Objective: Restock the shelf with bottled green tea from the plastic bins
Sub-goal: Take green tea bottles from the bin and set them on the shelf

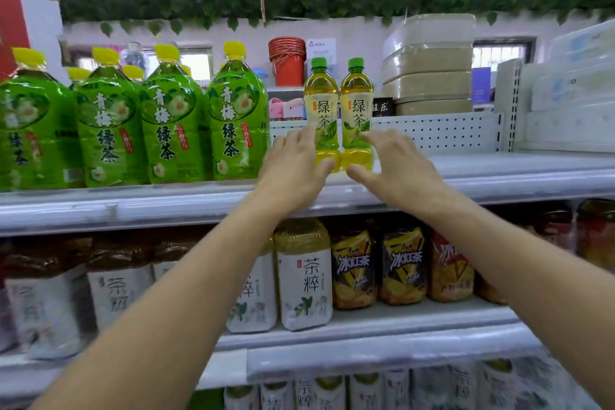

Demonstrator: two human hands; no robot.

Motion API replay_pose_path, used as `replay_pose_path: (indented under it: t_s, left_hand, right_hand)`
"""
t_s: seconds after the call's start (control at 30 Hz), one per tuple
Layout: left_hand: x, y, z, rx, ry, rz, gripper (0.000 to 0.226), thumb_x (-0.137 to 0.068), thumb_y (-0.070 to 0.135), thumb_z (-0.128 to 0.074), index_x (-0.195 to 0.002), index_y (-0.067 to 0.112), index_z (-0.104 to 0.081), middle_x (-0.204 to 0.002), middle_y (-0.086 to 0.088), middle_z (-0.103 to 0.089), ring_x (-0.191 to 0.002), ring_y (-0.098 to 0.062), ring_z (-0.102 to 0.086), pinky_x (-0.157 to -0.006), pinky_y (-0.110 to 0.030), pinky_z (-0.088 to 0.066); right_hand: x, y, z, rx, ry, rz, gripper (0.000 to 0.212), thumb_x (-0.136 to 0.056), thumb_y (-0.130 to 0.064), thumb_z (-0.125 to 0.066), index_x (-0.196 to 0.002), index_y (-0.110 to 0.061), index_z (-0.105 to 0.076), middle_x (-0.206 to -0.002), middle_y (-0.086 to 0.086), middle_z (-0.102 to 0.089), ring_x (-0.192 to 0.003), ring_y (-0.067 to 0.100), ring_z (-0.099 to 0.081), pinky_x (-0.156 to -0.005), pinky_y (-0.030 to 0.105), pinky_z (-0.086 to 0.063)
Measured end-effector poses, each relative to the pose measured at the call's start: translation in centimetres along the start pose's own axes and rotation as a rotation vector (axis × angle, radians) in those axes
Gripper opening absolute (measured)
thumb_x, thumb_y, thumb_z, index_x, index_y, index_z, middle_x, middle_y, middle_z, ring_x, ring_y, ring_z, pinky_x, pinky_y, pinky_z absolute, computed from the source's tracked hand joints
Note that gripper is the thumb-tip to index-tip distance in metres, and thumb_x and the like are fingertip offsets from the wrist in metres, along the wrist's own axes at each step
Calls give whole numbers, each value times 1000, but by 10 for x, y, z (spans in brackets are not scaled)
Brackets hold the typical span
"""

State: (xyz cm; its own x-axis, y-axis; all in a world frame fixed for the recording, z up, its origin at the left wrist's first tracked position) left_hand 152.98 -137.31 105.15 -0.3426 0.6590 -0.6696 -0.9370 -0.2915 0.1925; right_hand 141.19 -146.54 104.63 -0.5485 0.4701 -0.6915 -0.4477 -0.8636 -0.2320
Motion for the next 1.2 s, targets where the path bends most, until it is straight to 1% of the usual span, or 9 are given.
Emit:
replay_pose_path:
  t_s: [0.07,0.17,0.3,0.4,0.5,0.63,0.83,1.1,1.2]
  left_hand:
    - [48,4,18,-21,153,-67,64,-100,39,-55,-155,17,-29,-150,-9,-44,-139,-28,-36,-118,-43,-25]
    - [113,-11,30,-31,291,-100,58,-96,43,-53,-147,15,-43,-133,-7,-57,-123,-28,-50,-108,-45,-40]
    - [193,-45,40,-7,285,-22,56,-95,45,-47,-144,18,-43,-132,-2,-56,-121,-20,-52,-90,-33,-50]
    - [257,-82,51,-20,274,64,54,-95,45,-48,-144,21,-42,-133,1,-54,-120,-18,-53,-81,-32,-53]
    - [314,-130,70,-83,228,155,56,-92,42,-55,-142,18,-46,-131,-3,-57,-116,-22,-54,-79,-39,-55]
    - [393,-209,114,-193,98,266,60,-92,44,-56,-144,16,-45,-132,-6,-55,-119,-25,-51,-86,-43,-52]
    - [523,-338,202,-337,-108,406,65,-93,44,-62,-148,15,-41,-138,-8,-47,-121,-31,-49,-93,-48,-49]
    - [653,-482,289,-314,-304,593,65,-98,47,-55,-153,21,-32,-144,-3,-40,-126,-27,-47,-92,-39,-42]
    - [690,-545,308,-283,-328,697,65,-98,49,-55,-154,24,-31,-147,-3,-40,-133,-25,-44,-96,-40,-45]
  right_hand:
    - [35,-16,5,-11,120,86,60,-92,-40,-61,-144,-17,-42,-138,7,-48,-127,27,-43,-99,42,-39]
    - [83,-40,1,2,251,214,54,-90,-35,-64,-137,-14,-48,-128,8,-55,-113,29,-52,-86,44,-46]
    - [141,-80,-18,-73,254,285,55,-88,-39,-54,-135,-11,-48,-124,8,-57,-109,28,-55,-72,39,-52]
    - [184,-119,-44,-125,182,320,57,-89,-41,-48,-137,-10,-46,-128,9,-57,-113,28,-57,-73,37,-55]
    - [218,-174,-79,-154,70,355,56,-91,-42,-48,-137,-10,-44,-126,12,-58,-110,32,-59,-74,41,-56]
    - [255,-275,-126,-146,-72,419,59,-88,-36,-60,-137,-6,-46,-125,16,-57,-104,37,-59,-67,42,-54]
    - [327,-438,-191,-208,-185,430,64,-84,-33,-70,-137,-4,-47,-126,18,-55,-105,39,-57,-70,43,-54]
    - [394,-609,-279,-310,-394,392,58,-89,-40,-59,-138,-12,-44,-130,12,-47,-111,36,-52,-72,44,-50]
    - [403,-659,-317,-311,-477,409,57,-93,-41,-57,-140,-14,-41,-136,10,-42,-117,33,-48,-76,43,-48]
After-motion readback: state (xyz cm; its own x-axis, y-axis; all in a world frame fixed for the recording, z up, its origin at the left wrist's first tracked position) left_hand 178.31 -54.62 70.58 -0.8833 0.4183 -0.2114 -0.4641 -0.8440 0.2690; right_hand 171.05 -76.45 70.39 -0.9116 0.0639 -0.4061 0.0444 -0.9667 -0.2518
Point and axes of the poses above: each hand's wrist, its own x-axis away from the middle knuckle, its own z-axis out of the back of the hand, y = z × x, the point moved 8 cm from there along -x, towards the middle knuckle
